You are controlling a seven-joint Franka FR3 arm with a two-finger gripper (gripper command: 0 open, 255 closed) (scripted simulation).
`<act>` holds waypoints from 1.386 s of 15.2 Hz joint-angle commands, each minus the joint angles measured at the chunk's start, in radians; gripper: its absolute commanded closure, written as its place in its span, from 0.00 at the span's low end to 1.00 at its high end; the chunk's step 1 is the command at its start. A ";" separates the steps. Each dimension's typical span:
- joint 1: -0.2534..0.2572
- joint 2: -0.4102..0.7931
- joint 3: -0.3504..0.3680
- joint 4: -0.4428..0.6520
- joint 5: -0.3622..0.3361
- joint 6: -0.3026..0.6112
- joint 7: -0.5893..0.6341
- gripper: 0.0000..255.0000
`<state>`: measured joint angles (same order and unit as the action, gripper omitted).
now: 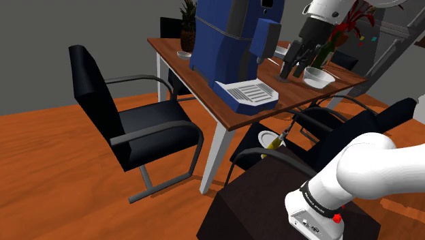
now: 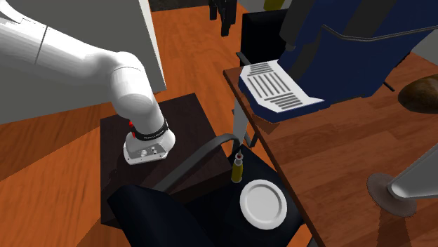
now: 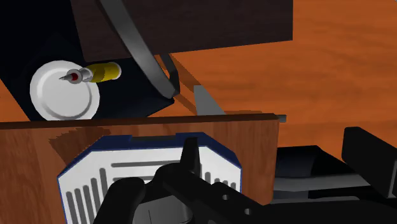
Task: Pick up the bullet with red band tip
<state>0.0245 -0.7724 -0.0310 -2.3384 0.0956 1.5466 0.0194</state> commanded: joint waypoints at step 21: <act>-0.188 0.120 -0.271 -0.424 -0.272 0.538 -0.260 0.00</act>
<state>-0.1522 -0.6726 -0.2848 -2.7489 -0.1610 2.0483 -0.2264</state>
